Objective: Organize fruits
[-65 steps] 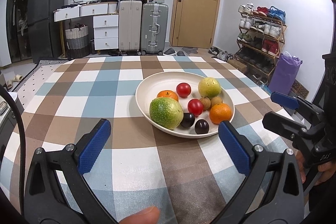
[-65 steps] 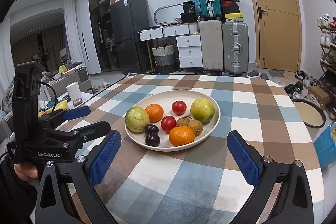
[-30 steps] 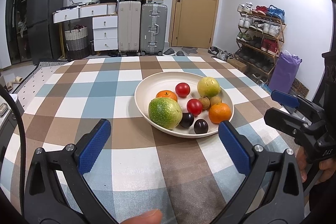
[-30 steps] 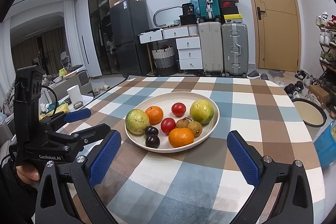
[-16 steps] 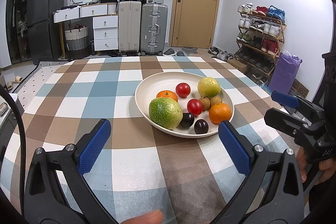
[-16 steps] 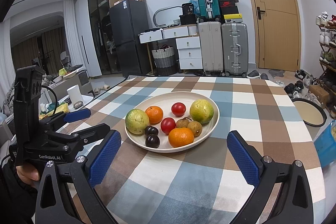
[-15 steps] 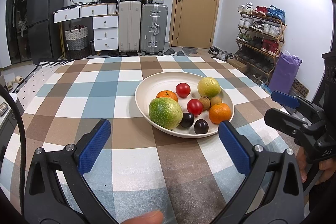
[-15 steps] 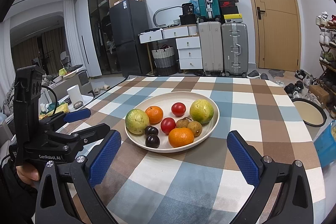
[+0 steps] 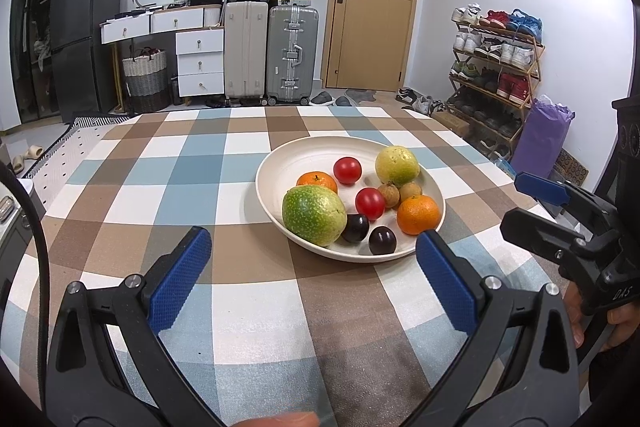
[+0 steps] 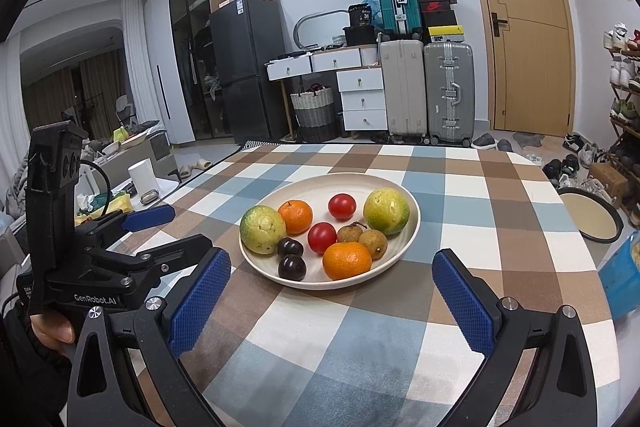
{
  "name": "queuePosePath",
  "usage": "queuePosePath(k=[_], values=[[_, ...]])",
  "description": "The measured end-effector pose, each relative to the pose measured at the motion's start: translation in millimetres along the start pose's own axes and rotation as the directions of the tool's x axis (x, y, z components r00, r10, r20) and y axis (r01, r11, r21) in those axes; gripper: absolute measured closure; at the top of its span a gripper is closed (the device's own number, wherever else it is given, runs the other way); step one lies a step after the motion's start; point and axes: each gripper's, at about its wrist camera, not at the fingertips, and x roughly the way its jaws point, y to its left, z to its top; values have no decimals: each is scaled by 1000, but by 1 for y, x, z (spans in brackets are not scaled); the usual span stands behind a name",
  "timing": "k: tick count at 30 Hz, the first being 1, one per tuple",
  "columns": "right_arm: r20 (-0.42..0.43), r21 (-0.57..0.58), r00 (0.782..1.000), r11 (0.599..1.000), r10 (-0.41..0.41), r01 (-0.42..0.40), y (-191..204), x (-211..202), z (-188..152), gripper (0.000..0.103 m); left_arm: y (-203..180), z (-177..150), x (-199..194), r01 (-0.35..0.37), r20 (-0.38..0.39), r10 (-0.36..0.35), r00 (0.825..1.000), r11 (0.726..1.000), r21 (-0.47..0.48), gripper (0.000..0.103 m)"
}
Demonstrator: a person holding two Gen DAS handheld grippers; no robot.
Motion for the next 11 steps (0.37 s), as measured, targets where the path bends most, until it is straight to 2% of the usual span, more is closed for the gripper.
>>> queuePosePath(k=[11], values=[[-4,-20,1000,1000,0,-1,5,1,-1,0,0,0,1,-2,0,2,1000,1000,-4,1]])
